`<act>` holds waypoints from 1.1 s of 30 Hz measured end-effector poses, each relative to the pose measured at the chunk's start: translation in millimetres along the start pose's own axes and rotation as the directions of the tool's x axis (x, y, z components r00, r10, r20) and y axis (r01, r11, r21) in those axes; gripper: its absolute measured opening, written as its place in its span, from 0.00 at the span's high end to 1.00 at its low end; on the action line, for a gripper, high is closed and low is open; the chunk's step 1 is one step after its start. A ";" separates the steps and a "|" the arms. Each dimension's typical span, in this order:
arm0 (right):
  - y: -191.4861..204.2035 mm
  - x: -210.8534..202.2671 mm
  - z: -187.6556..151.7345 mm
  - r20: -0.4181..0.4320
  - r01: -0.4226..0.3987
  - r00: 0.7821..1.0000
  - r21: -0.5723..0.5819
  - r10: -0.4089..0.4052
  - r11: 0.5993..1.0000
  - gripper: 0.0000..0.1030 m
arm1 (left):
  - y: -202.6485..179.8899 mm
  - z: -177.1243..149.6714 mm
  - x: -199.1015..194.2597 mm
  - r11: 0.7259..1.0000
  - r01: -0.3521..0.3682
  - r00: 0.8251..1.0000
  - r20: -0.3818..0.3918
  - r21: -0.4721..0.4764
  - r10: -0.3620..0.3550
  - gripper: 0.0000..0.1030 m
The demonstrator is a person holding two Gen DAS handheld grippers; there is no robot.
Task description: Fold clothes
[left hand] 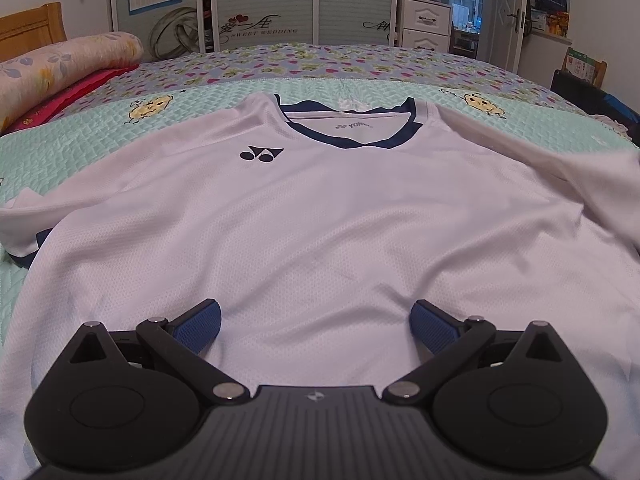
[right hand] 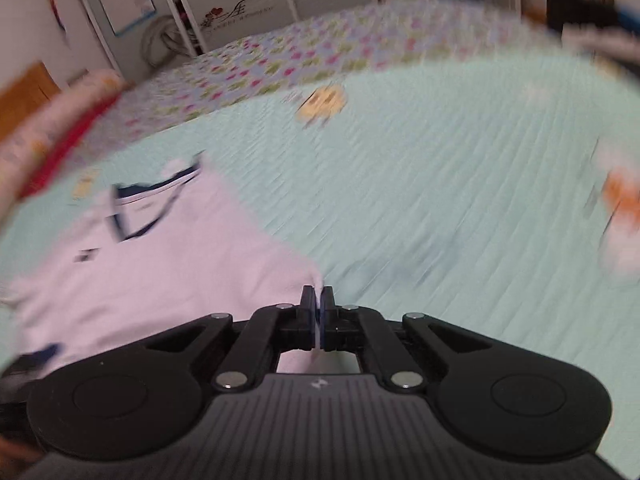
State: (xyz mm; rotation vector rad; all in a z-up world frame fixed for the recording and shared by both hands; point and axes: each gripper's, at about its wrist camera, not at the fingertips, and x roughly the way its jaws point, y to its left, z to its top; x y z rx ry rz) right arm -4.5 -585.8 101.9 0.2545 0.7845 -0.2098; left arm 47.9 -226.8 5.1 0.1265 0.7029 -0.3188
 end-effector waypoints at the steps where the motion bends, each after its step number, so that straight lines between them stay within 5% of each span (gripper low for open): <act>1: -5.2 5.7 15.0 0.021 0.046 0.999 -0.054 -0.044 0.998 1.00 | -0.1 -0.2 -0.1 1.000 0.000 1.000 0.001 0.001 0.000 0.00; 8: -29.5 89.4 76.0 0.069 0.258 0.966 -0.299 -0.249 0.919 1.00 | 0.4 -0.4 0.3 1.000 -0.002 1.000 0.007 0.002 0.002 0.00; 12: -23.6 141.7 64.5 -0.042 0.283 0.946 -0.379 -0.322 0.881 1.00 | 0.7 -0.9 0.3 1.000 -0.001 1.000 0.008 0.002 0.001 0.00; 16: -32.8 146.0 60.3 -0.055 0.292 0.946 -0.288 -0.320 0.912 0.96 | 1.7 -1.4 0.4 1.000 0.002 1.000 0.011 0.001 -0.002 0.00; 19: -55.6 135.6 66.4 -0.080 0.335 0.936 -0.106 -0.344 0.936 0.61 | 1.7 -1.3 0.7 1.000 0.001 1.000 0.013 0.000 -0.001 0.00; 21: -75.6 124.3 70.4 -0.120 0.370 0.925 0.065 -0.361 0.927 0.60 | 1.6 -1.5 0.5 1.000 0.000 1.000 0.015 0.000 0.000 0.00; 23: -78.3 108.2 71.4 -0.077 0.326 0.945 0.177 -0.317 0.929 0.60 | 1.4 -1.8 0.5 1.000 -0.001 1.000 0.016 0.001 0.001 0.00; 26: -42.5 101.9 76.8 0.045 0.116 0.992 0.076 -0.119 0.990 0.60 | 0.4 -2.1 -0.2 1.000 -0.004 1.000 0.017 0.004 0.004 0.00; 31: 17.0 152.0 84.9 -0.014 -0.101 0.995 -0.108 0.100 0.989 0.60 | 1.9 4.3 -2.6 1.000 0.004 1.000 -0.006 -0.005 -0.004 0.01; 33: 27.7 170.4 82.4 -0.044 -0.119 0.993 -0.138 0.114 0.983 0.60 | 4.9 16.8 -6.6 0.999 0.032 0.999 -0.003 -0.012 -0.032 0.26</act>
